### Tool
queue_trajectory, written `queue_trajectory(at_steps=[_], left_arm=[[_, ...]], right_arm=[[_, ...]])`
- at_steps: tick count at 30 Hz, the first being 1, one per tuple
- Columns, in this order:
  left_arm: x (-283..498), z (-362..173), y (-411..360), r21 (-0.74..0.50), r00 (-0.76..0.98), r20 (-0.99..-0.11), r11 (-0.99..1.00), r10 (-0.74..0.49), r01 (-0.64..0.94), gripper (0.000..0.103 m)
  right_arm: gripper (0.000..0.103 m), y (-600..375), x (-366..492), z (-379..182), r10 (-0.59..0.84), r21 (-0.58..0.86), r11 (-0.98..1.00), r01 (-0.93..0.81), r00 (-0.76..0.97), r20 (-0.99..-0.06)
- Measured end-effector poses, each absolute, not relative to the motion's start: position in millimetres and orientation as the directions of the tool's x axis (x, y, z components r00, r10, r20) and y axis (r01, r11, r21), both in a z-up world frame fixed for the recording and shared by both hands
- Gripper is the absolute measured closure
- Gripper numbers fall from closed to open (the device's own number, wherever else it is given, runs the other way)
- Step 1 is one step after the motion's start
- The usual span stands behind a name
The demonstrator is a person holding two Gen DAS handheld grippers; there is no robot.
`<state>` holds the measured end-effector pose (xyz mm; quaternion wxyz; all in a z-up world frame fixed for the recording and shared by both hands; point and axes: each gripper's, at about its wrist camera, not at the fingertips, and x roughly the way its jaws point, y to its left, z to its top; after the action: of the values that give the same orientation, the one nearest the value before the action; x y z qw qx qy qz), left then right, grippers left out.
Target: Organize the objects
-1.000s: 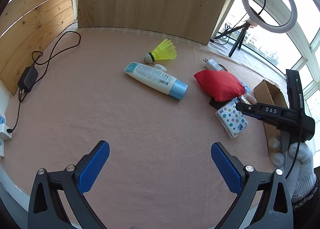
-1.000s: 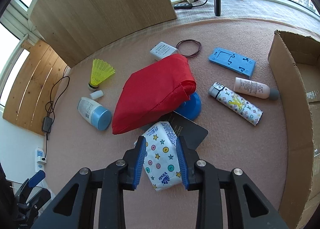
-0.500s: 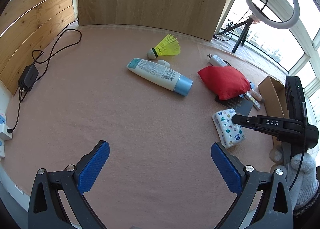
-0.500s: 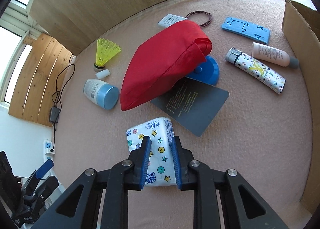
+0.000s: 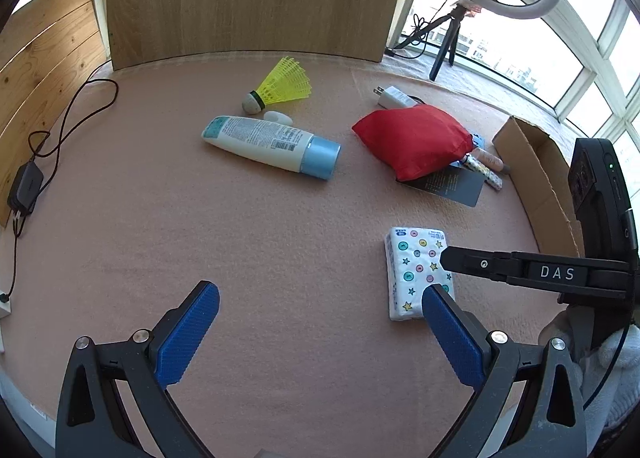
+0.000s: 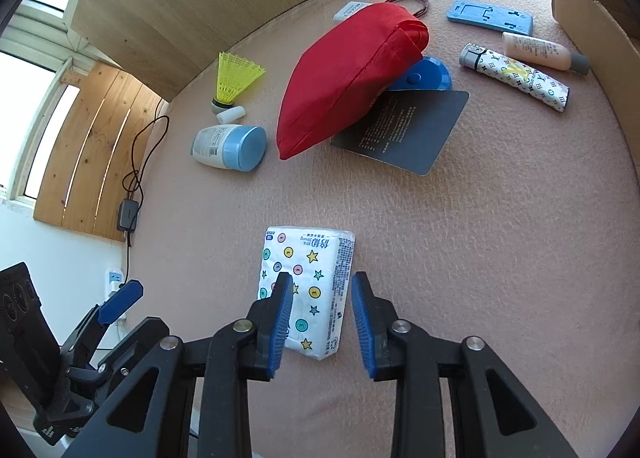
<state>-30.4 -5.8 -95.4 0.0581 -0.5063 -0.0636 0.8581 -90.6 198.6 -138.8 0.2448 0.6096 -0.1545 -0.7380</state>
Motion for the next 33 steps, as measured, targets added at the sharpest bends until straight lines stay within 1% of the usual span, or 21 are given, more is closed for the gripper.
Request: queue_trajectory(at_steps=[1,2,6,13,15,17,19,21,22,23,24,28,31,33], left_arm=[[-33,-98,-1,-0.171,-0.472,-0.864,-0.984,0.177,-0.055,0.001],[-36,-100,3,-0.179,-0.465,-0.864,-0.981,0.191,-0.072,0.001],[-47,-111,19,-0.187,-0.436,-0.872,-0.974,0.225,-0.128,0.001],[-67,-131,33,-0.228,-0.374,-0.887,-0.961,0.27,-0.155,0.001],[-70,-136,36,-0.249,-0.352,-0.889,-0.954,0.293,-0.166,0.005],[-73,-140,39,-0.247,-0.332,-0.896,-0.953,0.294,-0.176,0.015],[-74,-143,43,-0.256,-0.319,-0.897,-0.948,0.305,-0.187,0.016],[-75,-146,46,-0.27,-0.305,-0.897,-0.944,0.318,-0.191,0.022],[-76,-148,47,-0.27,-0.304,-0.898,-0.944,0.318,-0.191,0.026],[-76,-148,48,-0.277,-0.303,-0.896,-0.941,0.326,-0.193,0.028],[-77,-148,49,-0.282,-0.303,-0.894,-0.94,0.331,-0.193,0.028],[-77,-147,52,-0.301,-0.297,-0.887,-0.931,0.353,-0.207,0.039],[-77,-145,53,-0.32,-0.291,-0.881,-0.923,0.374,-0.215,0.046],[-77,-145,53,-0.335,-0.284,-0.877,-0.917,0.388,-0.216,0.051]], right_arm=[[0.051,201,-90,-136,-0.553,0.529,-0.83,0.175,-0.143,-0.821],[0.049,203,-90,-134,-0.552,0.526,-0.832,0.177,-0.153,-0.82],[0.049,211,-91,-130,-0.548,0.525,-0.835,0.166,-0.163,-0.82],[0.049,216,-94,-136,-0.573,0.556,-0.819,0.142,-0.137,-0.808],[0.049,217,-95,-136,-0.582,0.567,-0.813,0.136,-0.132,-0.803],[0.049,215,-96,-137,-0.585,0.569,-0.81,0.141,-0.126,-0.801],[0.049,214,-96,-139,-0.586,0.57,-0.809,0.142,-0.117,-0.802],[0.05,213,-97,-141,-0.593,0.578,-0.804,0.141,-0.106,-0.798],[0.051,212,-97,-141,-0.596,0.582,-0.801,0.143,-0.103,-0.796],[0.052,211,-97,-141,-0.599,0.584,-0.799,0.146,-0.099,-0.795],[0.056,211,-96,-142,-0.6,0.585,-0.797,0.149,-0.095,-0.794],[0.066,208,-97,-146,-0.609,0.595,-0.79,0.148,-0.076,-0.789],[0.071,209,-98,-146,-0.608,0.594,-0.791,0.148,-0.074,-0.791],[0.072,209,-99,-146,-0.612,0.598,-0.788,0.15,-0.07,-0.788]])
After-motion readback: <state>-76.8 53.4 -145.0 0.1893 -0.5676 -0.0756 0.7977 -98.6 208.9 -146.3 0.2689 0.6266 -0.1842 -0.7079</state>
